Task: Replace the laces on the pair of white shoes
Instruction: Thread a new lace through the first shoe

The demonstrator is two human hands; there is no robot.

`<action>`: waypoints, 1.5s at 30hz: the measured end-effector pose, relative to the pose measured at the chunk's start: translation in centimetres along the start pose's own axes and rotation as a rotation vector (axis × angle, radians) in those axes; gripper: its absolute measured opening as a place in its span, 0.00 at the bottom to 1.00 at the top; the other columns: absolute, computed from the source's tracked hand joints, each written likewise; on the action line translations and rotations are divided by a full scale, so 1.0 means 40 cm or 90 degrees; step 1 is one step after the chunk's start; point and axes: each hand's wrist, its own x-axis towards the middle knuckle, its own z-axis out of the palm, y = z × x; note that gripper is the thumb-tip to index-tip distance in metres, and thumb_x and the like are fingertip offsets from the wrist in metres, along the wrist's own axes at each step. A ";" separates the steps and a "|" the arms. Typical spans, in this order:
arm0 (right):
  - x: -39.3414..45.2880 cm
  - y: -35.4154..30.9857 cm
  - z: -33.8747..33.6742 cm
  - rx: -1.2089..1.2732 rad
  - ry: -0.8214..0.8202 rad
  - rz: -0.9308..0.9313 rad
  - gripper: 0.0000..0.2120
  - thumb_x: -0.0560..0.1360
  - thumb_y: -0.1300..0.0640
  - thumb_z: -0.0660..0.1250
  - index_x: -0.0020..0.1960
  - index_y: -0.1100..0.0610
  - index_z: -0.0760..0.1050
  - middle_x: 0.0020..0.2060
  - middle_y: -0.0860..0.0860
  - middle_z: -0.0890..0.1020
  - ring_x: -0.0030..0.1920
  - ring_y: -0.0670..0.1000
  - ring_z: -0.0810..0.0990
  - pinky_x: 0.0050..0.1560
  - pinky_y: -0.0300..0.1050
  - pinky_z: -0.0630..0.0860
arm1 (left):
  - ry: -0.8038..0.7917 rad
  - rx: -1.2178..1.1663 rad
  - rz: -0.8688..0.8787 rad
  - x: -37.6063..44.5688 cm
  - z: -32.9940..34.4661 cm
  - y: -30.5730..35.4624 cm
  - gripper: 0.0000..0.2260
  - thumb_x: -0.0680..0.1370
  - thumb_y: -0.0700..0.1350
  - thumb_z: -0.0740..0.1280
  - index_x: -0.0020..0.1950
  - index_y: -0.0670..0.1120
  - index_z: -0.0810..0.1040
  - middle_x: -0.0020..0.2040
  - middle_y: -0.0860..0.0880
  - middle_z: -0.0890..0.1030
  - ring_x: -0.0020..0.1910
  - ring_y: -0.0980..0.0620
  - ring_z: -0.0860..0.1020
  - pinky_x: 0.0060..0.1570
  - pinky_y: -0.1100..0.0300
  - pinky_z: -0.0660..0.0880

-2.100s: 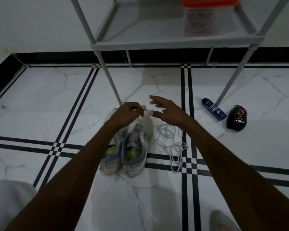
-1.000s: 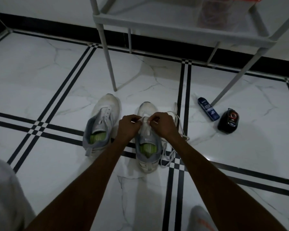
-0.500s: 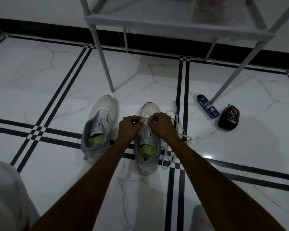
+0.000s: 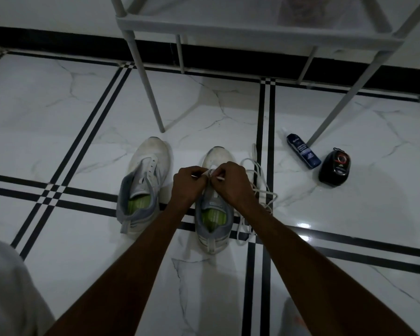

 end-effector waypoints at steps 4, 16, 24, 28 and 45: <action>0.000 -0.004 -0.008 0.021 -0.014 0.013 0.06 0.73 0.56 0.72 0.40 0.58 0.83 0.39 0.52 0.84 0.40 0.47 0.82 0.46 0.46 0.80 | -0.006 0.012 -0.008 0.001 -0.001 0.004 0.08 0.80 0.47 0.71 0.55 0.46 0.87 0.48 0.49 0.87 0.41 0.58 0.82 0.42 0.75 0.73; 0.035 0.019 -0.016 0.059 -0.038 0.106 0.06 0.75 0.58 0.72 0.44 0.60 0.85 0.42 0.55 0.86 0.42 0.47 0.82 0.48 0.39 0.77 | -0.046 -0.085 -0.083 0.001 -0.008 0.007 0.16 0.80 0.57 0.66 0.53 0.48 0.87 0.49 0.48 0.87 0.51 0.51 0.83 0.58 0.52 0.79; 0.042 0.014 -0.003 0.089 -0.090 0.171 0.06 0.75 0.56 0.72 0.45 0.57 0.86 0.43 0.54 0.87 0.47 0.52 0.84 0.54 0.49 0.81 | -0.057 -0.136 -0.071 -0.002 -0.009 -0.025 0.17 0.78 0.58 0.64 0.54 0.49 0.87 0.46 0.49 0.87 0.50 0.48 0.84 0.58 0.41 0.79; 0.041 0.019 -0.004 0.109 -0.071 0.179 0.03 0.73 0.57 0.74 0.44 0.56 0.86 0.42 0.52 0.87 0.46 0.51 0.84 0.54 0.48 0.81 | -0.021 -0.082 -0.044 0.008 -0.004 -0.020 0.13 0.77 0.53 0.71 0.53 0.46 0.86 0.47 0.50 0.87 0.49 0.52 0.84 0.57 0.46 0.80; 0.047 0.043 -0.035 0.083 -0.154 0.125 0.03 0.76 0.61 0.72 0.44 0.56 0.83 0.39 0.52 0.85 0.30 0.41 0.79 0.27 0.31 0.72 | 0.449 0.218 0.088 0.052 -0.268 0.040 0.14 0.73 0.36 0.69 0.58 0.41 0.78 0.51 0.45 0.78 0.53 0.47 0.74 0.55 0.61 0.62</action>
